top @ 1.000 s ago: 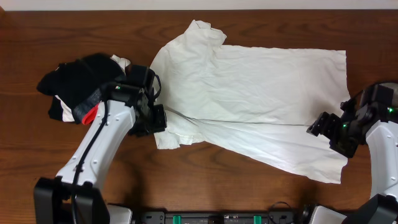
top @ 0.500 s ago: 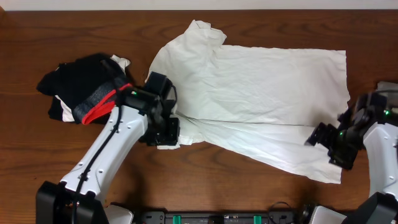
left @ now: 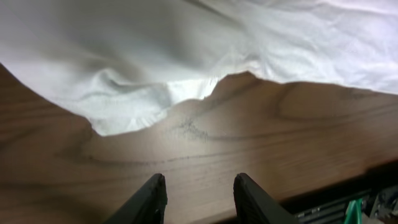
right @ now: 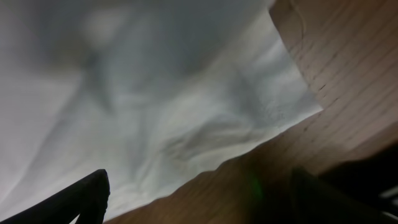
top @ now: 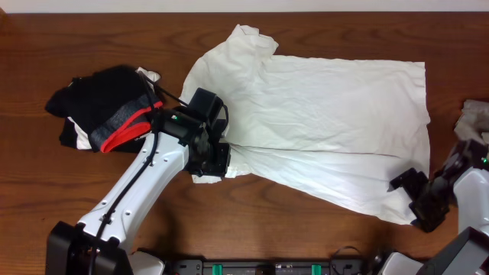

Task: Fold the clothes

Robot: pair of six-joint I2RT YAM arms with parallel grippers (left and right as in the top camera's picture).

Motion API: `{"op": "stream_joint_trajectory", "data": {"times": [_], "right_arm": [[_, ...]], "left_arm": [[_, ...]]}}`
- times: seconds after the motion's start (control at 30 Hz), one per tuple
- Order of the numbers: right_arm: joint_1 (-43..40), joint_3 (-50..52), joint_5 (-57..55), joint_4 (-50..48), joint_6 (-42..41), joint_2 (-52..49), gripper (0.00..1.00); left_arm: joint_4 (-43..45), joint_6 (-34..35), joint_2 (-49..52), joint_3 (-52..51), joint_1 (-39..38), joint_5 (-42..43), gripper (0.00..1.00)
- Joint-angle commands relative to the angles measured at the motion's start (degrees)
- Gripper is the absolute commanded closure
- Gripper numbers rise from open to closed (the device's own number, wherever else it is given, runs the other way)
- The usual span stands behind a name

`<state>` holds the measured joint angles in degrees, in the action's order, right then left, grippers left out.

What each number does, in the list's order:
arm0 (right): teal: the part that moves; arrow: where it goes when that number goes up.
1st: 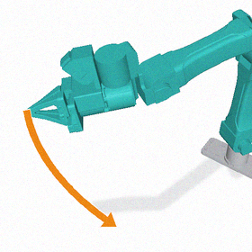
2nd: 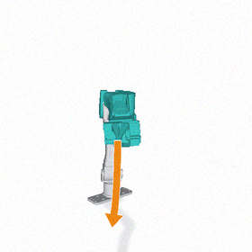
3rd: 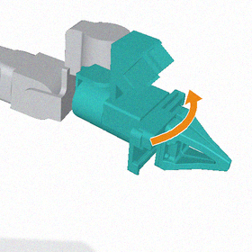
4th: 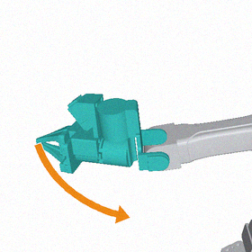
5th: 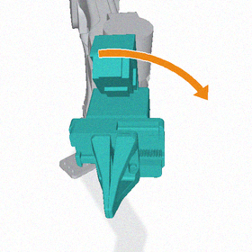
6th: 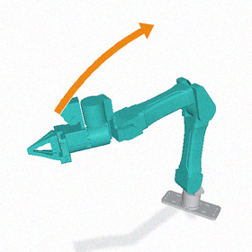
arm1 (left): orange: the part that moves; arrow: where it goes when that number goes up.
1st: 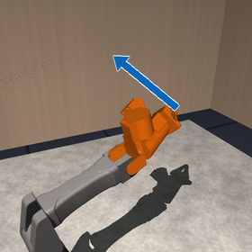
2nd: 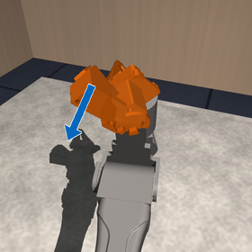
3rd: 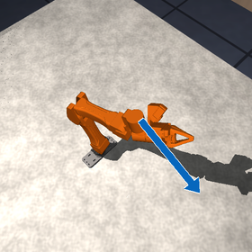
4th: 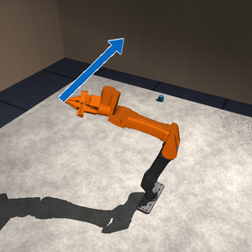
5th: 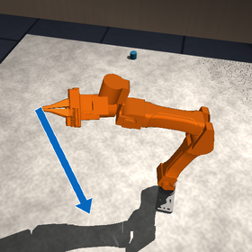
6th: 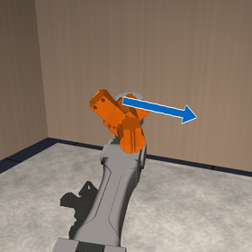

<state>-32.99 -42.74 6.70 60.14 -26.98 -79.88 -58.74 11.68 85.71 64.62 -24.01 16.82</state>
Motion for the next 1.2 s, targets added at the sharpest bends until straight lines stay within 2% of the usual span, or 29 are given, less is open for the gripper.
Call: {"op": "stream_joint_trajectory", "data": {"times": [0.0,0.03,0.2,0.3,0.4,0.5,0.6,0.67,0.87,0.97,1.17], "right_arm": [[-0.48,4.39,-0.28,-2.14,-3.67,0.0,0.11],[-0.48,5.4,-0.33,-3.17,-4.28,0.0,0.11],[-0.48,9.88,-1.49,-7.37,-6.03,0.0,0.12],[-0.48,11.32,-2.91,-10.32,-6.84,0.0,0.2],[-0.48,11.32,-5.81,-12.24,-6.84,0.0,0.35],[-0.48,10.84,-7.37,-13.86,-6.84,0.02,0.57],[-0.48,8.59,-7.19,-13.86,-6.05,0.02,0.72],[-0.48,5.77,-6.82,-12.13,-4.28,0.07,0.77],[-0.48,-4.83,-6.23,-4.07,1.66,0.17,0.79],[-0.46,-8.94,-4.98,-1.77,4.07,0.17,0.75],[-0.35,-10.27,-1.95,0.98,6.32,0.15,0.71]], "left_arm": [[0.17,-1.18,-0.63,0.11,-0.07,0.48,0.61],[0.17,-1.18,-0.63,0.11,-0.07,0.48,0.56],[0.57,-1.18,-0.63,0.11,-0.07,0.46,0.53],[0.79,-1.18,-0.63,0.11,-0.07,0.46,0.5],[0.81,-1.18,-0.63,0.11,-0.07,0.46,0.48],[0.79,-1.18,-0.63,0.11,-0.07,0.46,0.48],[0.79,-1.18,-0.63,0.11,-0.07,0.46,0.48],[0.79,-1.18,-0.63,0.11,-0.07,0.48,0.48],[0.35,-1.18,-0.63,0.11,-0.07,0.48,0.48],[-0.5,-1.18,-0.63,0.11,-0.09,0.52,0.48],[-1.51,-1.14,-0.63,-1.33,-2.1,0.55,0.48]]}}
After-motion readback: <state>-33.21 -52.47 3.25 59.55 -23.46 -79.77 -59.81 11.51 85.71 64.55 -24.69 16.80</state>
